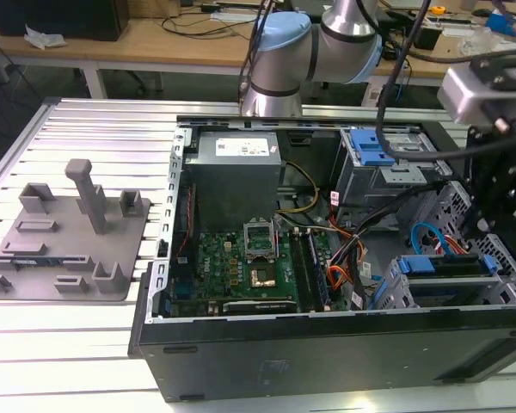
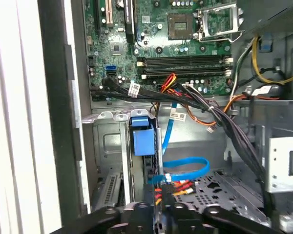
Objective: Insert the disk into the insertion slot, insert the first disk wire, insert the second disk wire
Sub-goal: 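Insert the second disk wire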
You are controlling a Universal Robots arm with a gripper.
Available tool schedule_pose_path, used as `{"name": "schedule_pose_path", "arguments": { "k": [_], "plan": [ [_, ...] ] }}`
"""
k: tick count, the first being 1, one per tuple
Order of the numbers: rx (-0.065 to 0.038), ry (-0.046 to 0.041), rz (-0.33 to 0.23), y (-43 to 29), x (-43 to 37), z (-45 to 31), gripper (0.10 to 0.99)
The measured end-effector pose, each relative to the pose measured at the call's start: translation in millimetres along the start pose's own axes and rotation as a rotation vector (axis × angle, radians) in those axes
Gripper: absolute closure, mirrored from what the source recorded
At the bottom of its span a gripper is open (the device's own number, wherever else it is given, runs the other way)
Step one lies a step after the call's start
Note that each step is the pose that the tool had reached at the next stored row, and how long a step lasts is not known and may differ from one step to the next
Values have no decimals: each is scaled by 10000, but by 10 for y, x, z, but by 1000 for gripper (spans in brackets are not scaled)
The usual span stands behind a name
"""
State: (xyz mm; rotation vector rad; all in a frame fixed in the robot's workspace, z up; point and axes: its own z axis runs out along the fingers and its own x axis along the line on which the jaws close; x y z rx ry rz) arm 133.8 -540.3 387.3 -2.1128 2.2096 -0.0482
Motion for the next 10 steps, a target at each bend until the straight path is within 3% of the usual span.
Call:
{"name": "schedule_pose_path", "arguments": {
  "k": [1,2,10],
  "plan": [
    [0,-1,0,-7,-3,-77,933],
    [0,-1,-1,-9,-4,-101,980],
    [0,0,0,-9,-4,-103,980]
  ]
}}
